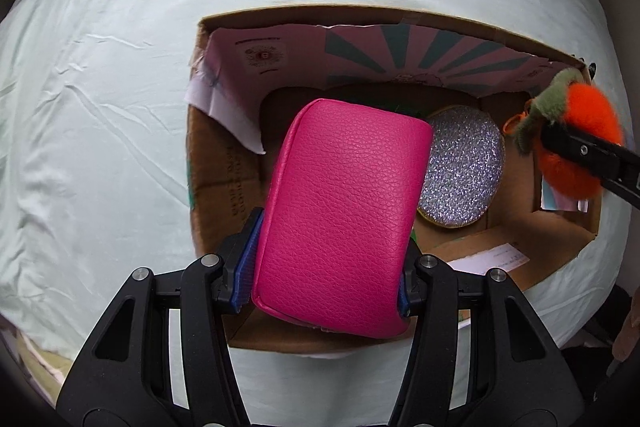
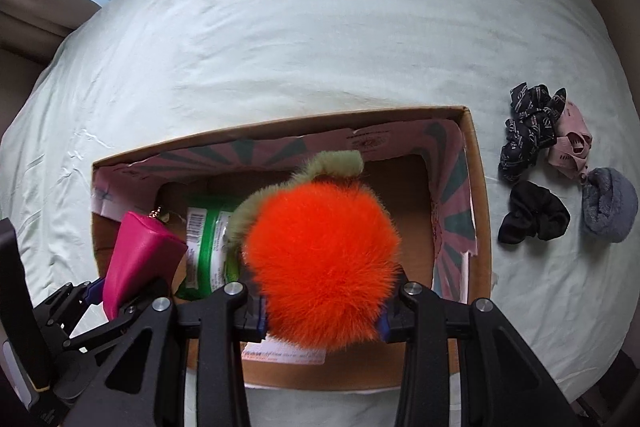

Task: Organize soft objects
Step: 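Carry pouch and pompom over the box and release both inside, then move both tools back toward the scrunchies and grey sock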

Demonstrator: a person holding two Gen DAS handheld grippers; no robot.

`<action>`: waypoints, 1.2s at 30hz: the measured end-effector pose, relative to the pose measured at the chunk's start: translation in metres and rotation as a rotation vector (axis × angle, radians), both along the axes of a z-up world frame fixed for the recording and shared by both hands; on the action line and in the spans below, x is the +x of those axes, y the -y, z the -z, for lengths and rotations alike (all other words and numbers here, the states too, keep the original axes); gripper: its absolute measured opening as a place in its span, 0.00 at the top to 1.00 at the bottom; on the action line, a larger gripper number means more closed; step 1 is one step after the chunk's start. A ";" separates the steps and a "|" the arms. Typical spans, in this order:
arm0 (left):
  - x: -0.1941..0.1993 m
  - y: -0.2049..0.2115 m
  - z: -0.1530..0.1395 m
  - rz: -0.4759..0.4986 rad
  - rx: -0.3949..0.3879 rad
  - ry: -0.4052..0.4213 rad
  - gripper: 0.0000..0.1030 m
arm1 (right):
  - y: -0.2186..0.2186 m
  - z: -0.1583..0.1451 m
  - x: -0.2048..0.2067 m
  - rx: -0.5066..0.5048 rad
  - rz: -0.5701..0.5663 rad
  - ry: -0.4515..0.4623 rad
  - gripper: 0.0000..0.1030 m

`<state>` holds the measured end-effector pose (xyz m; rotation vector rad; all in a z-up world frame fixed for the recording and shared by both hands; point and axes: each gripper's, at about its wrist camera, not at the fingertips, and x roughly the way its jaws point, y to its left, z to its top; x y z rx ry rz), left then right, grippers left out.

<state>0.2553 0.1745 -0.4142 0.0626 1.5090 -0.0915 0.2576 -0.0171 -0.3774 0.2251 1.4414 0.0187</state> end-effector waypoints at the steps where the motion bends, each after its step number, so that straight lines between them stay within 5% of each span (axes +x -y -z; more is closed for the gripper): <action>1: 0.001 0.001 0.000 0.011 -0.010 -0.008 0.51 | 0.001 0.002 0.002 0.002 0.005 -0.007 0.66; 4: 0.002 0.008 -0.005 0.060 -0.037 -0.012 0.26 | 0.003 0.005 0.009 0.012 0.019 -0.010 0.54; 5: 0.002 0.011 -0.009 0.073 -0.027 -0.001 0.06 | 0.004 0.004 0.010 0.014 0.021 -0.006 0.39; 6: 0.001 0.014 -0.013 0.090 -0.021 0.014 0.00 | 0.005 0.003 0.011 0.011 0.023 0.003 0.12; 7: -0.001 0.018 -0.018 0.109 -0.015 0.030 0.00 | 0.005 0.001 0.012 0.008 0.027 0.012 0.01; 21: -0.019 0.016 -0.047 0.075 -0.043 0.069 0.00 | 0.004 -0.020 -0.006 0.078 -0.011 0.037 0.00; 36: -0.068 0.009 -0.115 0.081 -0.053 0.193 0.00 | -0.005 -0.091 -0.062 0.063 -0.025 0.174 0.00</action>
